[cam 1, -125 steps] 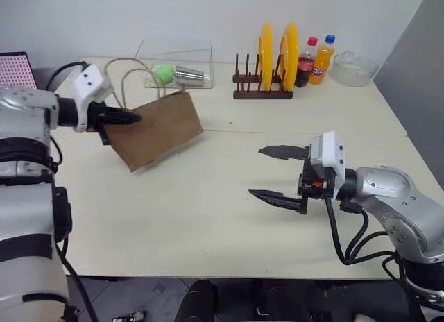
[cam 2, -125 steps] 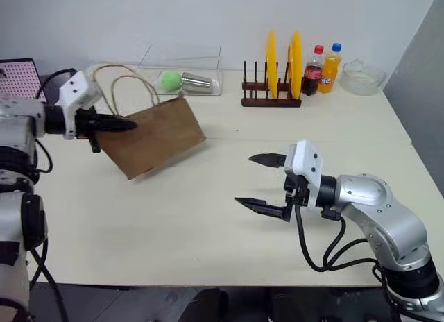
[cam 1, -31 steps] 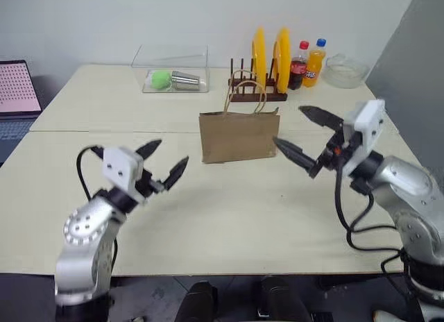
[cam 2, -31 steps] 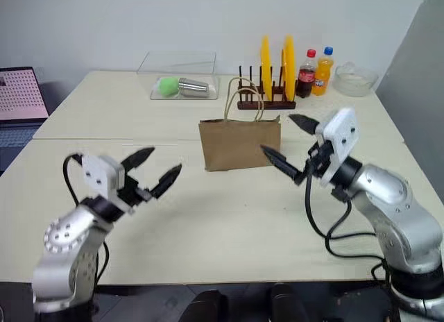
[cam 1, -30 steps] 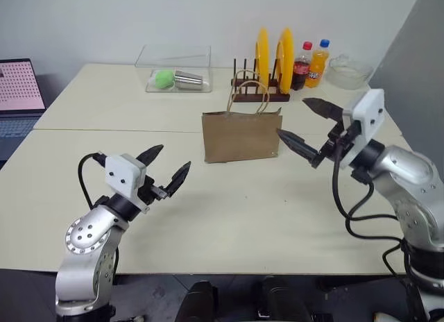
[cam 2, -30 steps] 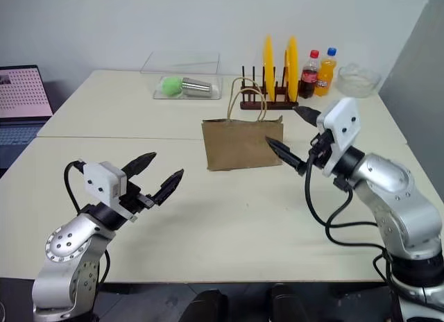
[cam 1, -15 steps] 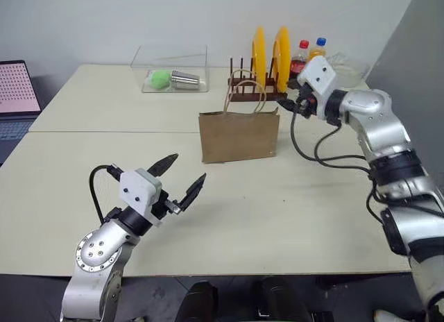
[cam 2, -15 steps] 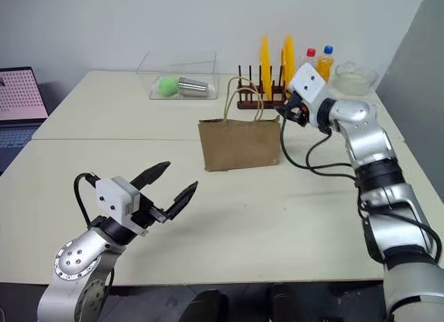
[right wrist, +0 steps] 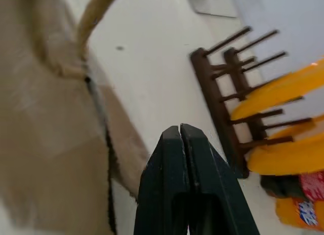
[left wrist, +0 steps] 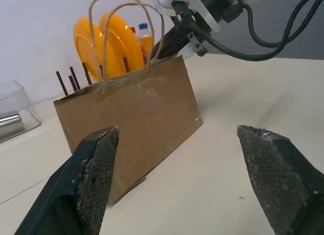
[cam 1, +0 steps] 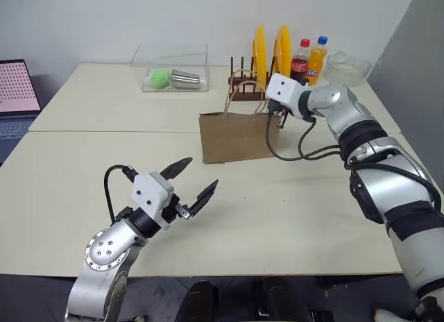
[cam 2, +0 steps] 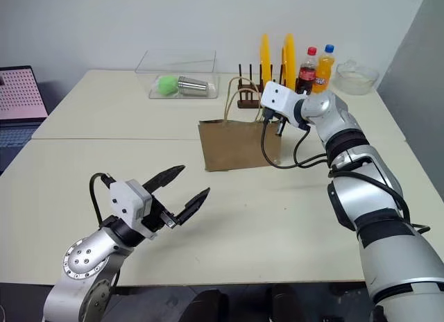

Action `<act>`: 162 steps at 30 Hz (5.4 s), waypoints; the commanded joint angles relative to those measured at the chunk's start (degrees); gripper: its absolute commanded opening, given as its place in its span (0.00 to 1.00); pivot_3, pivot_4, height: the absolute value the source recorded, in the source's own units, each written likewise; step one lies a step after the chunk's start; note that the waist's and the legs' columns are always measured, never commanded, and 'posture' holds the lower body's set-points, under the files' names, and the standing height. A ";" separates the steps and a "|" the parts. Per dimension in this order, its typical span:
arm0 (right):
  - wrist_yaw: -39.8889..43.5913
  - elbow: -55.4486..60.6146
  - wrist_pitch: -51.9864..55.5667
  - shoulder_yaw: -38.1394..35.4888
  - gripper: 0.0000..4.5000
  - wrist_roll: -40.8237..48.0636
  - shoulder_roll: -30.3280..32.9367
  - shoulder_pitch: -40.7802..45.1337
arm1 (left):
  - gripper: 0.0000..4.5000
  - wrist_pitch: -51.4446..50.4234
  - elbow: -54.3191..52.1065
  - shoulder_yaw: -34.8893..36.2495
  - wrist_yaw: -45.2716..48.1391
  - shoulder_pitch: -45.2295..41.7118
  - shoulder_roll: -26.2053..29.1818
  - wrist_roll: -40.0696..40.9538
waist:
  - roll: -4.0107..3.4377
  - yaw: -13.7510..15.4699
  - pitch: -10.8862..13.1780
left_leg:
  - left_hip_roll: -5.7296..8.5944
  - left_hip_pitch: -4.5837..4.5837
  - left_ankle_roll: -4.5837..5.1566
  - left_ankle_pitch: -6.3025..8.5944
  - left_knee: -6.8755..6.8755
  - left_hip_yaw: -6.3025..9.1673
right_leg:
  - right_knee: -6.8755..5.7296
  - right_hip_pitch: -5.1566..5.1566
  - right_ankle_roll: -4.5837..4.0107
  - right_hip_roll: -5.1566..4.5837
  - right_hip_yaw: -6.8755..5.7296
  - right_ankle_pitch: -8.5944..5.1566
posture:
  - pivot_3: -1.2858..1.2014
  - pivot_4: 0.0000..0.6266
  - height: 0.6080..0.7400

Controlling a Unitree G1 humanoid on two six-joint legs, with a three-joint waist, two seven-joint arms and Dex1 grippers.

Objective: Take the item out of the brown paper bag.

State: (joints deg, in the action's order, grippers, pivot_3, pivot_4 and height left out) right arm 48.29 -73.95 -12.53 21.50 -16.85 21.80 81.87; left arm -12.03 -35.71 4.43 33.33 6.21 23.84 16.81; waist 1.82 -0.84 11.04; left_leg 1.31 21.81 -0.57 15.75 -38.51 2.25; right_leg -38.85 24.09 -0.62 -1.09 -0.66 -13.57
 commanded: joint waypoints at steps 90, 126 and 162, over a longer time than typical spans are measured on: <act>-13.83 132.31 58.60 -31.65 0.71 53.43 22.32 -98.60 | 0.75 64.72 59.52 -28.59 46.87 -40.08 8.47 -12.21 | -0.20 1.83 -0.06 | 0.01 -0.06 0.01 0.00 0.42 0.43 | 0.98 -0.51 0.46 0.06 -0.44 -0.16 | 0.52 0.24 1.00; -14.71 132.33 57.93 -29.75 0.71 54.59 24.90 -96.87 | 0.26 59.58 63.20 -30.02 39.37 -43.36 -1.15 -16.11 | -0.18 1.96 -0.07 | 0.03 -0.06 0.03 0.01 0.38 0.51 | 1.05 -0.60 0.51 0.06 -0.53 -0.14 | 0.52 0.24 1.00; -10.14 118.28 41.57 -1.88 0.71 22.66 27.22 -77.21 | 0.01 24.36 49.36 -21.09 36.86 -46.96 -0.92 -6.02 | -0.17 1.64 -0.07 | 0.04 -0.04 0.01 0.00 0.36 0.56 | 1.06 -0.59 0.51 0.06 -0.54 -0.15 | 0.52 0.24 1.00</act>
State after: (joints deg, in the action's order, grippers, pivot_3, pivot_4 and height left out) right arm 37.60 44.44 30.67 19.29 7.30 49.29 3.98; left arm 11.74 14.69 -17.94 70.64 -39.95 23.09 10.56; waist 1.65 0.79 10.98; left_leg 1.35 21.77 -0.56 15.75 -38.15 2.80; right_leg -37.79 23.50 -0.12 -1.03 -1.19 -13.72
